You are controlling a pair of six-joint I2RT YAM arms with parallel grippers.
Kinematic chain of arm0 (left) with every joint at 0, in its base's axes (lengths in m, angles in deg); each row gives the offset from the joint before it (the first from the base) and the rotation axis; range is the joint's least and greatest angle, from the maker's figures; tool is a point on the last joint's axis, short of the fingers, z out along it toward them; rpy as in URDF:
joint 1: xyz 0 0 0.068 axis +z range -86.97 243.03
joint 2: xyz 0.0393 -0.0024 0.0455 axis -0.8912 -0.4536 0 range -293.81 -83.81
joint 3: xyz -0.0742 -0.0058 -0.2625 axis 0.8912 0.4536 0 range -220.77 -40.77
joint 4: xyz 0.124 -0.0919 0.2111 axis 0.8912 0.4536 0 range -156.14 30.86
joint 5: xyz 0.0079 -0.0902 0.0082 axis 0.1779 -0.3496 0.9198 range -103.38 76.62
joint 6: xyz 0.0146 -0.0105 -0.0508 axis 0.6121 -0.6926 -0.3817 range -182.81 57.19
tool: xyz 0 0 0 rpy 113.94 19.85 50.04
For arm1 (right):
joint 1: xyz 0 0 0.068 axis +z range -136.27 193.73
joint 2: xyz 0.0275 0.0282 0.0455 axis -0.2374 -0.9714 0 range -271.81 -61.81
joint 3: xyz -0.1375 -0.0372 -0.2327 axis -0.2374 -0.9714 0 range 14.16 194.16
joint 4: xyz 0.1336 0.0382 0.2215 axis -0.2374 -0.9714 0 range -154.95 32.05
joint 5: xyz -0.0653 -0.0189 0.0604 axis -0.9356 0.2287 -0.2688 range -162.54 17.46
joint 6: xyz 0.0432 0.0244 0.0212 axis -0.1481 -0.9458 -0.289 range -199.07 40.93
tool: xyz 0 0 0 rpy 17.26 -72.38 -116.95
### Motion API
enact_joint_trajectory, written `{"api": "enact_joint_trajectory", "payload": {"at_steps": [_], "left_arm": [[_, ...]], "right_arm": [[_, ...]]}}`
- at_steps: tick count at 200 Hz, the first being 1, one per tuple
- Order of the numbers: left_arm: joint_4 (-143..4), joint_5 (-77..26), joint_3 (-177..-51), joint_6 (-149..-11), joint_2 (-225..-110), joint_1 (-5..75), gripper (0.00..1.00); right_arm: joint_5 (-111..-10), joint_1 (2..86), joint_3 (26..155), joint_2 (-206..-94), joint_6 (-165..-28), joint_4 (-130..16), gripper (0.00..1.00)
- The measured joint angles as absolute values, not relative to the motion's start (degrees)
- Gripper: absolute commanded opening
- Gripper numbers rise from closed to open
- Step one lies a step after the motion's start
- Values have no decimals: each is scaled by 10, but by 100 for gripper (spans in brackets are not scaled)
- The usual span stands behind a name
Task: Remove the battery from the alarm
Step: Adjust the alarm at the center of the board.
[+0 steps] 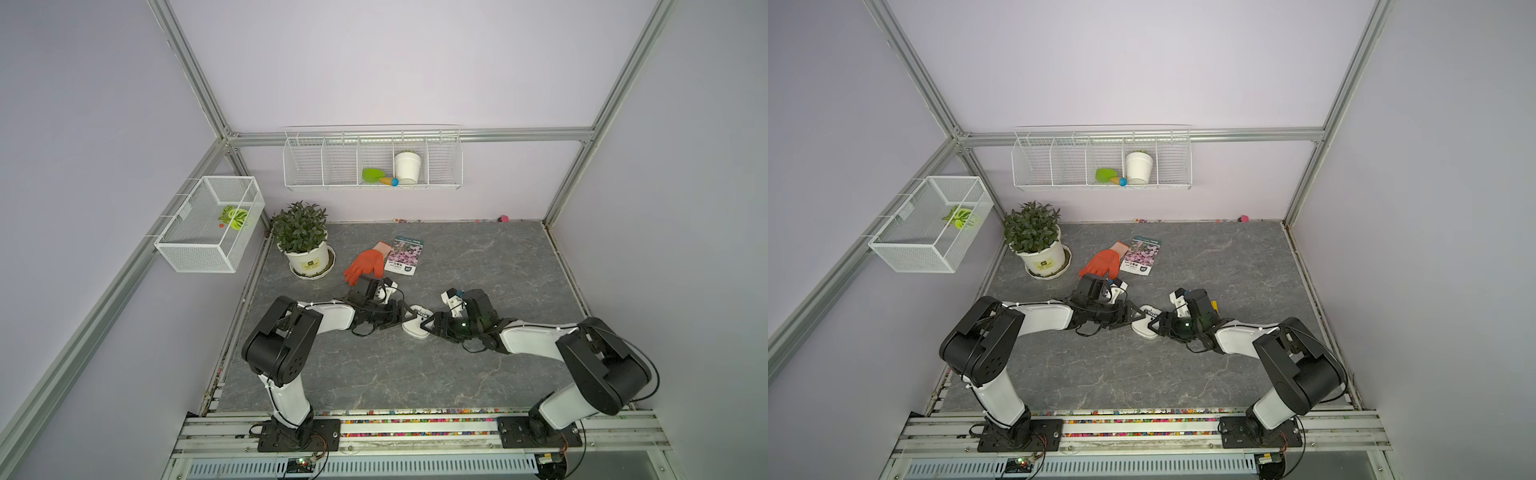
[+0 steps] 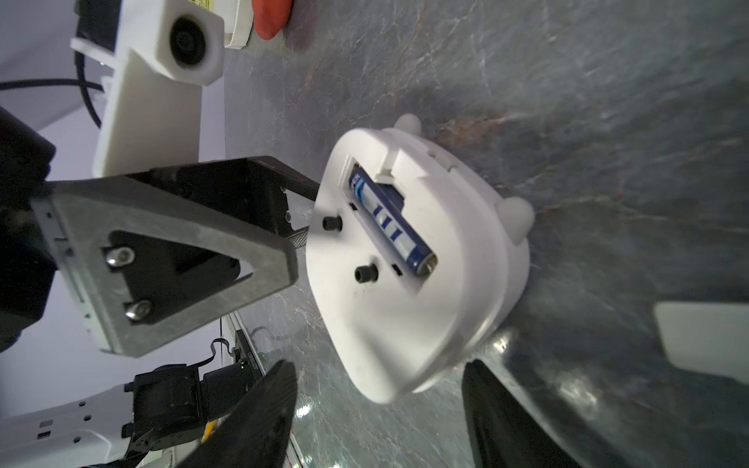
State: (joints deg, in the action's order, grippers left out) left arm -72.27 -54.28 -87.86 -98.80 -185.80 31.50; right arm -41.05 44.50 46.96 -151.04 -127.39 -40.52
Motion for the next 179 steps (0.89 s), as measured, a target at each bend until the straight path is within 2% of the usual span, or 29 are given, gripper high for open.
{"api": "enact_joint_trajectory", "payload": {"at_steps": [50,92,134,179], "left_arm": [[-731,-528,-871,-1002,-1840,315,74],[-736,-504,-820,-1018,-1754,314,73],[-763,-494,-753,-1059,-1725,278,69],[-823,-494,-732,-1106,-1746,259,64]], "right_arm": [[-416,423,492,-1489,-1221,-477,71],[-418,404,554,-1491,-1151,-531,71],[-416,400,646,-1558,-1096,-564,70],[-396,406,663,-1607,-1090,-572,69]]}}
